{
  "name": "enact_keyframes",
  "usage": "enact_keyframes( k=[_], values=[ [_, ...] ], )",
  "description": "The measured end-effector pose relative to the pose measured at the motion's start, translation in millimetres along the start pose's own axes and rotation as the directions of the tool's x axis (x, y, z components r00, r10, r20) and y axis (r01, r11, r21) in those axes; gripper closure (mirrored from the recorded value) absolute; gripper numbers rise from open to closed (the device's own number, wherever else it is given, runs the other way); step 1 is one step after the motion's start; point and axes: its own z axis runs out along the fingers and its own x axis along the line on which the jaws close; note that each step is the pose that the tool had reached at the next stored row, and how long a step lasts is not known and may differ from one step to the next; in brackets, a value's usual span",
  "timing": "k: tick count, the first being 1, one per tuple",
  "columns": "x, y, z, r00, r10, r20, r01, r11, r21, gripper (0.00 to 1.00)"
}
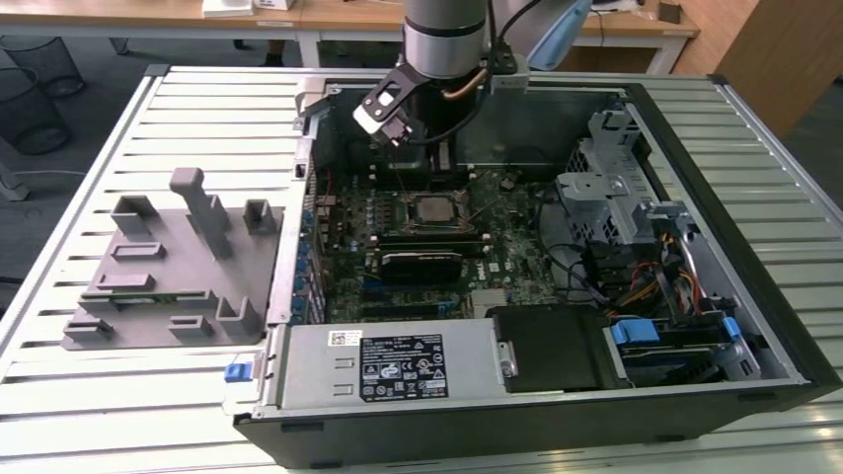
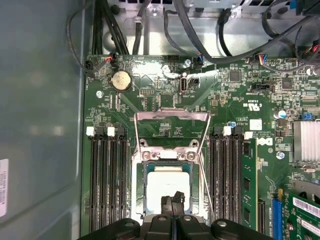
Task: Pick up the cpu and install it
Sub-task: 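Close the cpu cover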
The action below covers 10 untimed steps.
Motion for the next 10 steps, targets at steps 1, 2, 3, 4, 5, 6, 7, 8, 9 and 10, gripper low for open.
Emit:
enact_keyframes(
  k=[1,2,3,4,5,6,7,8,9,10],
  values=[
    [0.0,0.1,-2.6,1.0000,0.000,-0.0001,0.000,1.0000,0.0000,0.89],
    [0.0,0.3,-5.8,1.0000,0.000,-0.0001,0.000,1.0000,-0.0001,0.89],
    [0.0,0.4,-9.5,1.0000,0.000,0.0001,0.000,1.0000,0.0000,0.89],
    [-0.1,0.6,-12.9,1.0000,0.000,-0.0001,0.000,1.0000,0.0000,0.89],
    [-0.1,0.8,-17.5,1.0000,0.000,0.0001,0.000,1.0000,0.0001,0.89],
    [-0.1,1.0,-21.7,1.0000,0.000,-0.0002,0.000,1.0000,0.0000,0.89],
    [-0.2,1.1,-24.0,1.0000,0.000,0.0001,0.000,1.0000,0.0004,0.89],
    [-0.3,1.1,-24.1,1.0000,0.000,-0.0003,0.000,1.0000,0.0002,0.89],
    [-1.2,1.1,-24.1,1.0000,0.000,-0.0003,0.000,1.0000,0.0003,0.89],
    [-2.4,1.1,-24.1,1.0000,0.000,-0.0002,0.000,1.0000,0.0003,0.89]
  ],
)
